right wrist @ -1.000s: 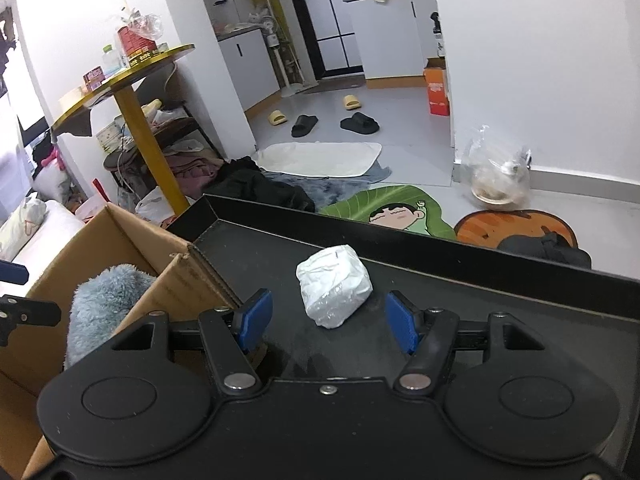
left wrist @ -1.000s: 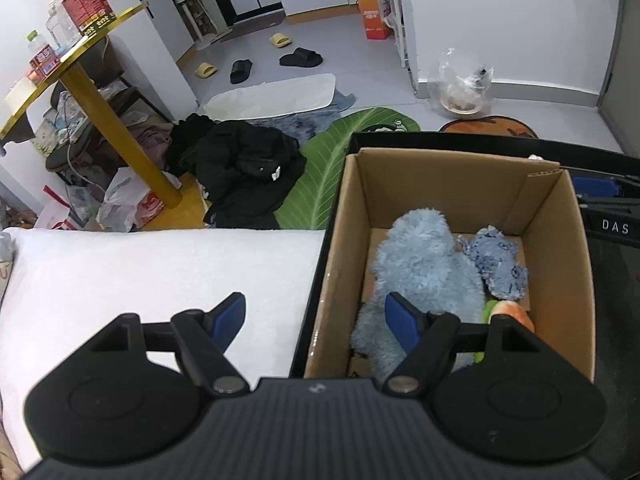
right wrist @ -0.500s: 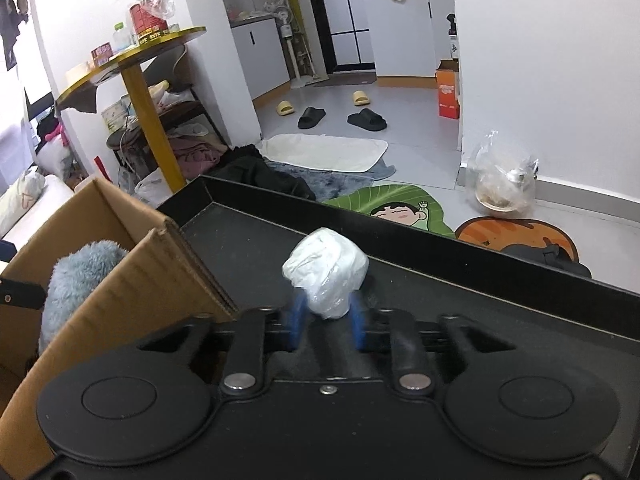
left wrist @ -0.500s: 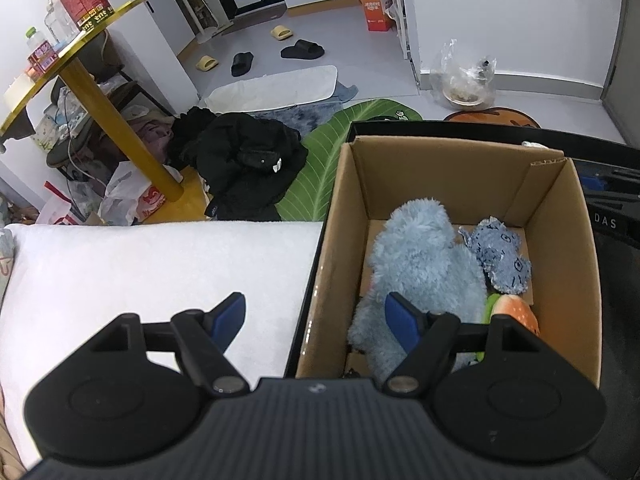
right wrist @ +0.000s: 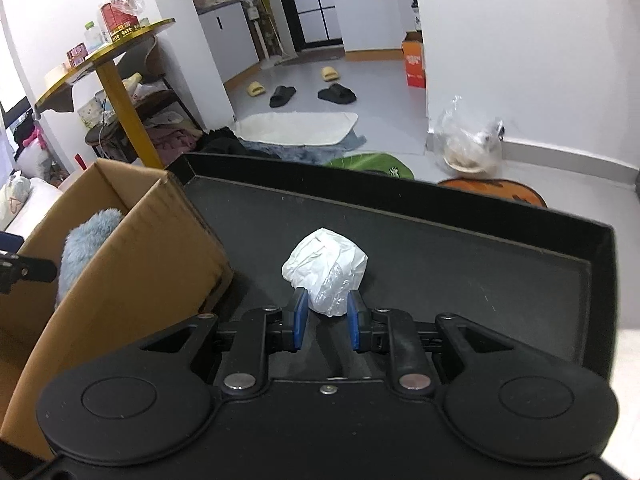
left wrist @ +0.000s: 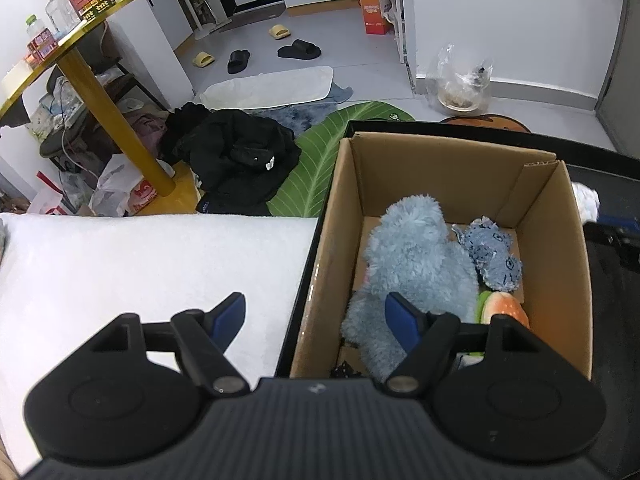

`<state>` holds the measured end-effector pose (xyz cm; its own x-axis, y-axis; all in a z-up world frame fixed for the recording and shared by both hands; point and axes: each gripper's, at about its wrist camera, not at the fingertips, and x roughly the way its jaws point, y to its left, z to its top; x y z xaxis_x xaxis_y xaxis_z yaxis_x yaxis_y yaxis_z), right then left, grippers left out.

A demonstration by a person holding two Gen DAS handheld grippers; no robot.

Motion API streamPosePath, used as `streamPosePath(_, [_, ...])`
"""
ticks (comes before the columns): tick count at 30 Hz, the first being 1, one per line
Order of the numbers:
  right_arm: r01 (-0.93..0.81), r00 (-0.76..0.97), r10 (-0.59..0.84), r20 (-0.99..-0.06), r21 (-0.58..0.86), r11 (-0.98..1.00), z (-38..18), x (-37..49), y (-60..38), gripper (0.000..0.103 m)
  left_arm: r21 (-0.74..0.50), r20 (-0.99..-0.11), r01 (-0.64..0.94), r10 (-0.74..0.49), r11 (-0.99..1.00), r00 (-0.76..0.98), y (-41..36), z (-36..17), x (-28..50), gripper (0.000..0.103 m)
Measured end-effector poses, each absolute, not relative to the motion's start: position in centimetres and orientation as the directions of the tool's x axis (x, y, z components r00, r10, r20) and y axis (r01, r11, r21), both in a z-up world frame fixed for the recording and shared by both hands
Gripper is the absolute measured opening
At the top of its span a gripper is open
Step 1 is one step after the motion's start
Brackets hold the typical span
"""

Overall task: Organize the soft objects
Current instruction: 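Move the right gripper to the white wrapped bundle and close on it, then carry the white bundle with the right gripper and drop it into the box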

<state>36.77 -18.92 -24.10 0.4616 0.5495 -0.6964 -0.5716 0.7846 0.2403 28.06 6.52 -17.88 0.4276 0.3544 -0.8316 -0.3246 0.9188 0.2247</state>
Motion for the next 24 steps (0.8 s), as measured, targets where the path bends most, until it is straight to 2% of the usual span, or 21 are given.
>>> streamPosePath(4, [-0.548, 0.448, 0.53, -0.72, 0.247, 0.799, -24.0, 36.0, -19.3, 0.024, 0.217, -0.824, -0.331, 0.354, 0.918, 0.442, 6.6, -17.7, 27.7, 0.075])
streamPosePath(6, [-0.549, 0.455, 0.511, -0.729, 0.222, 0.806, -24.1, 35.7, -19.1, 0.034, 0.216, -0.82, -0.332, 0.356, 0.918, 0.449, 6.8, -17.6, 27.6, 0.075])
streamPosePath(8, [-0.552, 0.483, 0.488, -0.727, 0.18, 0.814, -24.2, 35.5, -18.7, 0.059, 0.214, -0.817, -0.333, 0.356, 0.918, 0.454, 7.0, -17.5, 27.4, 0.075])
streamPosePath(11, [-0.563, 0.514, 0.483, -0.709, 0.145, 0.813, -24.4, 35.8, -18.1, 0.069, 0.218, -0.816, -0.334, 0.358, 0.917, 0.454, 7.2, -17.5, 27.2, 0.075])
streamPosePath(17, [-0.633, 0.556, 0.456, -0.695, 0.002, 0.774, -25.3, 35.6, -15.8, 0.07, 0.217, -0.82, -0.335, 0.357, 0.917, 0.447, 7.3, -17.8, 27.0, 0.075])
streamPosePath(21, [-0.648, 0.575, 0.465, -0.673, -0.028, 0.761, -25.6, 35.3, -15.1, 0.068, 0.215, -0.822, -0.339, 0.357, 0.916, 0.444, 7.4, -17.9, 27.1, 0.075])
streamPosePath(22, [-0.65, 0.578, 0.466, -0.67, -0.032, 0.76, -25.5, 35.2, -15.1, 0.062, 0.216, -0.822, -0.339, 0.358, 0.916, 0.443, 7.4, -17.9, 27.1, 0.075])
streamPosePath(23, [-0.652, 0.583, 0.463, -0.668, -0.044, 0.757, -25.5, 35.1, -15.0, 0.052, 0.216, -0.821, -0.339, 0.358, 0.916, 0.444, 7.4, -17.9, 27.1, 0.075])
streamPosePath(24, [-0.654, 0.586, 0.461, -0.666, -0.052, 0.755, -25.4, 35.0, -15.1, 0.051, 0.215, -0.822, -0.34, 0.357, 0.916, 0.444, 7.5, -17.9, 27.1, 0.075])
